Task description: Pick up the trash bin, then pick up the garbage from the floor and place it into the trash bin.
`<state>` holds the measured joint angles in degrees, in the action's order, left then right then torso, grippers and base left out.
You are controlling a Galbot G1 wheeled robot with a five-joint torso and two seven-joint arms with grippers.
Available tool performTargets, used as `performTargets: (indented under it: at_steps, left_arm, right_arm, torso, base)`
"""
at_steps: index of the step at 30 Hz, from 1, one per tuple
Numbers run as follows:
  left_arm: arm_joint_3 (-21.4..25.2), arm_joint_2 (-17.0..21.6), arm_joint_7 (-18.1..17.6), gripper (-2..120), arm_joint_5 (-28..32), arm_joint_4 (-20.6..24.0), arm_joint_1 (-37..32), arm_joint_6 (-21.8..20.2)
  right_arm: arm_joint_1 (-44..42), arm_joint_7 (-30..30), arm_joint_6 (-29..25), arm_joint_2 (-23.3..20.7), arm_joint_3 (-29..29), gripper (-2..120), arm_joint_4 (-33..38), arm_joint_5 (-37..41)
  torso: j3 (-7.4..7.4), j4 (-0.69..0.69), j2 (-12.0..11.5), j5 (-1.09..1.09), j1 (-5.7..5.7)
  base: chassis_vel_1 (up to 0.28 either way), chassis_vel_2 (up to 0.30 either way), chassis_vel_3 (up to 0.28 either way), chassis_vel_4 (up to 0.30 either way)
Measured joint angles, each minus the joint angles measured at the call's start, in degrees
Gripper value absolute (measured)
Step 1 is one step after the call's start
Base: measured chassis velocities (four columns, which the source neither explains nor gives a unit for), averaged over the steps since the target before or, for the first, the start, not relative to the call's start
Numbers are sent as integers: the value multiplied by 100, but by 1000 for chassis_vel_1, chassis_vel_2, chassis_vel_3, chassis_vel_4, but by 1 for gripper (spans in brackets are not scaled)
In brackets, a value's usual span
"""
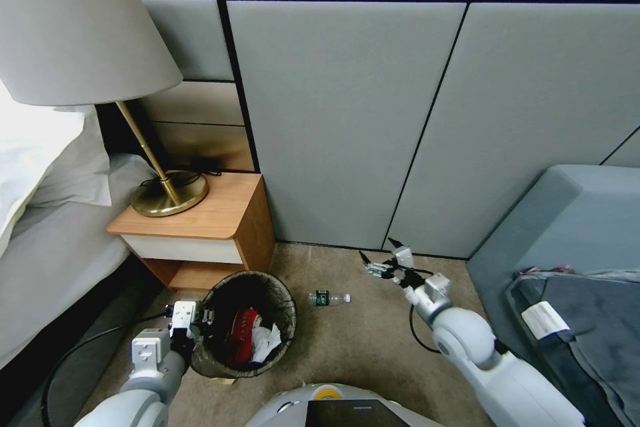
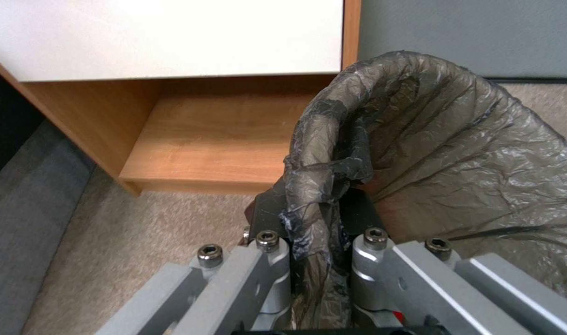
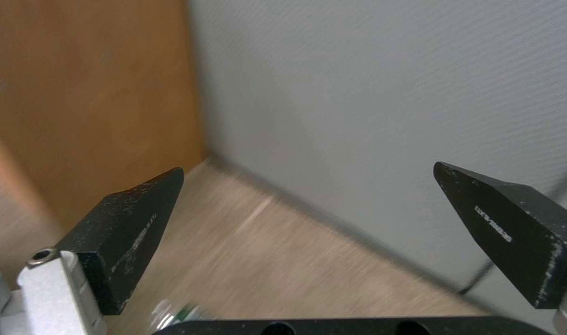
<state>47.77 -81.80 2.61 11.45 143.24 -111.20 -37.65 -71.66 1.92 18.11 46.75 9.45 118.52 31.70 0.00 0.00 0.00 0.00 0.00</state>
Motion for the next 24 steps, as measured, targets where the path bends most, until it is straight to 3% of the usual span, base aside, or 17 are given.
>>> performTargets:
  at_steps: [7, 13, 24]
  left_arm:
    - [21, -11, -4, 6, 4, 0, 36, -11]
    - [20, -32, -14, 6, 18, 0, 54, -16]
    - [14, -32, -46, 6, 123, 0, 44, -55]
  right_arm:
    - [813, -918, 251, -250, -494, 100, -669, 170]
    - [1676, -2122, 303, -347, -983, 100, -1521, 321]
    - [3024, -2819, 80, -108, -2423, 100, -2827, 135]
  torso:
    - [0, 0, 0, 0, 0]
    - [0, 0, 0, 0, 0]
    - [0, 1, 0, -2, 0]
  base:
    - [0, 0, 0, 0]
    - [0, 0, 0, 0]
    - [0, 0, 0, 0]
